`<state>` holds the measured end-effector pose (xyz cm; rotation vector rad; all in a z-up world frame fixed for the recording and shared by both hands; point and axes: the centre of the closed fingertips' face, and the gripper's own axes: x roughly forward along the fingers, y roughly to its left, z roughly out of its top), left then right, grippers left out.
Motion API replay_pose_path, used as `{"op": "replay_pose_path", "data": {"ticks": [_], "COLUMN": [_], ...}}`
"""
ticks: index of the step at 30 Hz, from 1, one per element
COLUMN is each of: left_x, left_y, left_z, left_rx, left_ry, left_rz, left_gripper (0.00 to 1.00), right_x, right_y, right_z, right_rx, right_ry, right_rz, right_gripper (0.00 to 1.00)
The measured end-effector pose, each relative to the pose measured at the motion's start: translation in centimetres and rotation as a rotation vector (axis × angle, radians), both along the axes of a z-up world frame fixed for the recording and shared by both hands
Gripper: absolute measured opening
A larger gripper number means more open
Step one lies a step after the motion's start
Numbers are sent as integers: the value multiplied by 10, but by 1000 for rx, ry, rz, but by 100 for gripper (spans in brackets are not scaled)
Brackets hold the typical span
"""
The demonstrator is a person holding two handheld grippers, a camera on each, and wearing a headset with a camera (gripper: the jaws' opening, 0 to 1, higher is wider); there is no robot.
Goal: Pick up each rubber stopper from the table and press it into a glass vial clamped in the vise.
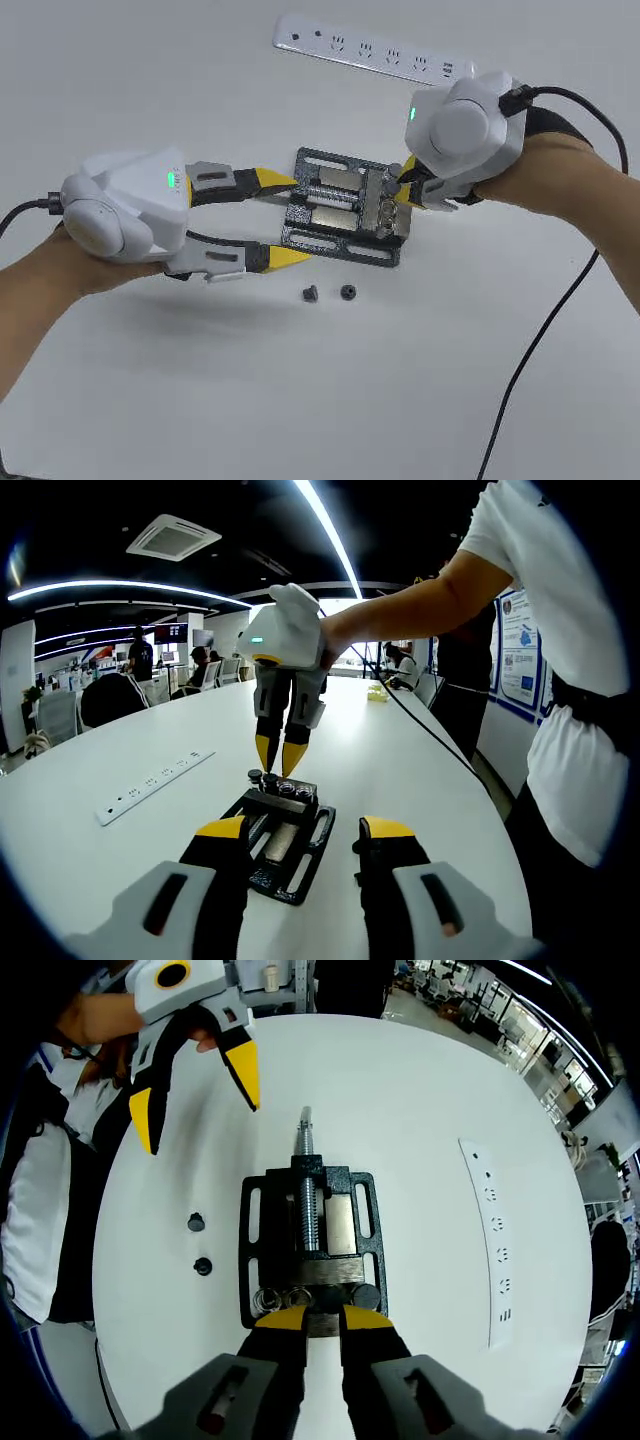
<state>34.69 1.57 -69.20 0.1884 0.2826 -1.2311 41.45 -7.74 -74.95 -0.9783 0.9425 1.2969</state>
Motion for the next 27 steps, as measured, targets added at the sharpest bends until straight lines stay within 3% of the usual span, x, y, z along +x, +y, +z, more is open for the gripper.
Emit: {"op": "replay_pose_path", "data": {"ticks": [11, 21, 27], "left_x": [-5, -16, -25], "left_y": [-2, -2, -3], "left_z": [1, -3, -12], "left_rx": [3, 9, 31], "left_ry": [0, 8, 17], "left_rz": [4, 8, -1], "left_gripper": [42, 42, 40], "right_x": [-7, -27, -43], "right_y": [2, 6, 9], "right_z": [14, 20, 26], "right_rx": [72, 135, 164], "right_ry": [-27, -22, -20], "right_rz": [-24, -41, -43], "right_gripper": [14, 16, 16]}}
